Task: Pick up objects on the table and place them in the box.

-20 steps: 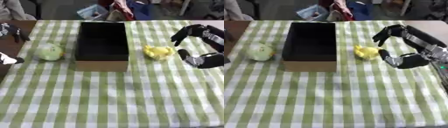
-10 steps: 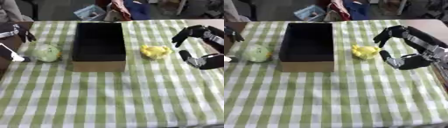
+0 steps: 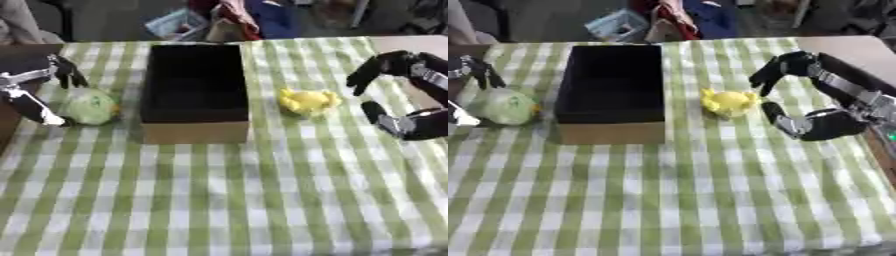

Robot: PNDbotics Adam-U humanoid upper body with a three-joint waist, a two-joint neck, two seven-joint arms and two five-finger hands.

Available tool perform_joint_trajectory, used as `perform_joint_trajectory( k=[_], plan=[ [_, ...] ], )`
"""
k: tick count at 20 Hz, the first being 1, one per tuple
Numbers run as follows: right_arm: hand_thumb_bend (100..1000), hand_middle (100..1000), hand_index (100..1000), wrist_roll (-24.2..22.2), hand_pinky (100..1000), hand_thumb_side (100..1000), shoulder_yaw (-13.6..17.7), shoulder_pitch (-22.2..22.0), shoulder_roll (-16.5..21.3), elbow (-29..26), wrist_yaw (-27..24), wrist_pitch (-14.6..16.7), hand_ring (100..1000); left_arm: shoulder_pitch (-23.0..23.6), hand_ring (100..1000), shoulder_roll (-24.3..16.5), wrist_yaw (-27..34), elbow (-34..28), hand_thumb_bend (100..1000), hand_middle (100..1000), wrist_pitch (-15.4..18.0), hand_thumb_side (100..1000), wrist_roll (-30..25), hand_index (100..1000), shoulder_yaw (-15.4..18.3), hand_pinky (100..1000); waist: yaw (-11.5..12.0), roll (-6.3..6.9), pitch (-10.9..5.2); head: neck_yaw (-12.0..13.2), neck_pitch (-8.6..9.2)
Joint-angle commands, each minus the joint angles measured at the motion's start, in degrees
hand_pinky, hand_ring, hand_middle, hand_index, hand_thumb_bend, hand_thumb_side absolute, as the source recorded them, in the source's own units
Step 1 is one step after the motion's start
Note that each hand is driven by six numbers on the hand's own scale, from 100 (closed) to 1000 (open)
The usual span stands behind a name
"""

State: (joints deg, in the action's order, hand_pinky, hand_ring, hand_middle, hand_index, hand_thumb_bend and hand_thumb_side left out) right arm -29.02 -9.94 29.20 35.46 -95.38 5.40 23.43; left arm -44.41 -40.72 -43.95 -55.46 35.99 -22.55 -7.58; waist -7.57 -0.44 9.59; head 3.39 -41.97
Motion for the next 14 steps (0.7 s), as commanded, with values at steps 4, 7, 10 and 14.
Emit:
perform_joint_trajectory(
  k=[4,7,10,14],
  plan=[
    [100,667,800,-0.3,746,335,0.3,1.0,0.5,-0.2,-0.6,0.1,622,-1.6,582,0.1,-3.5,0.5,591,607,-1.3,165,6.3,765,0.1,695,-0.6,-0.07,-0.38,0.4,0.65],
    [100,667,800,-0.4,746,339,0.3,1.1,0.4,-0.2,-0.6,0.1,622,-1.7,585,0.7,-6.6,0.9,607,610,-2.4,174,9.4,764,0.1,689,-0.9,-0.13,-0.14,0.6,0.91],
    [100,666,800,-0.5,746,343,0.3,1.1,0.3,-0.1,-0.7,0.1,621,-1.7,585,1.3,-10.2,1.5,616,609,-3.4,186,12.1,761,0.1,676,-1.2,-0.16,0.1,0.7,1.04],
    [100,665,799,-0.6,746,346,0.3,1.1,0.2,0.0,-0.8,0.1,621,-1.5,547,1.9,-14.6,2.7,599,568,-4.0,199,14.0,724,0.1,641,-1.5,-0.17,0.31,0.8,1.05]
  ],
)
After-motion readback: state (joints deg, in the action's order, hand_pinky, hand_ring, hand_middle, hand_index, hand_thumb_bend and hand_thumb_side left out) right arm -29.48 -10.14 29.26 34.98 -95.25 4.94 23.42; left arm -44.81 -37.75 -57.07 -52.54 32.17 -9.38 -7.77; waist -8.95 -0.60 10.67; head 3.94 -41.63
